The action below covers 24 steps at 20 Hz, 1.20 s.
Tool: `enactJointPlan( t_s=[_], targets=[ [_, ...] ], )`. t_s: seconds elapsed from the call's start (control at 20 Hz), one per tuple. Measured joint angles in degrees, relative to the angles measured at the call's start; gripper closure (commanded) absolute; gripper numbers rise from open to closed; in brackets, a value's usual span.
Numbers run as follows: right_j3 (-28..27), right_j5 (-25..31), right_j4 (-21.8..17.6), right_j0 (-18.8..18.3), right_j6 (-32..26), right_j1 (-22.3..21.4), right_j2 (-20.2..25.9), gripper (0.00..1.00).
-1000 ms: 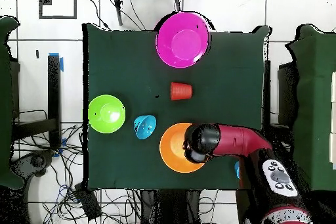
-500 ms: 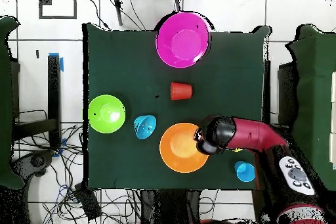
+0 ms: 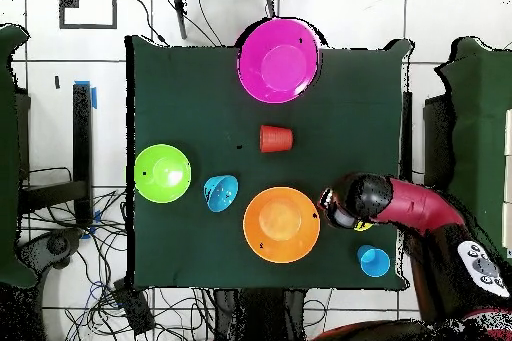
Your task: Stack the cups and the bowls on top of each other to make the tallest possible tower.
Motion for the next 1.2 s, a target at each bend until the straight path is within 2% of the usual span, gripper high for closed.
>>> enactJointPlan(
  t_s=[0.3, 1.2],
  targets=[
    [0.02, 0.00, -1.52, -1.57, 0.00, 1.17, 0.56, 0.00],
    [0.05, 0.00, -1.89, -0.08, 0.00, 0.86, 2.73, 0.00]
  ],
)
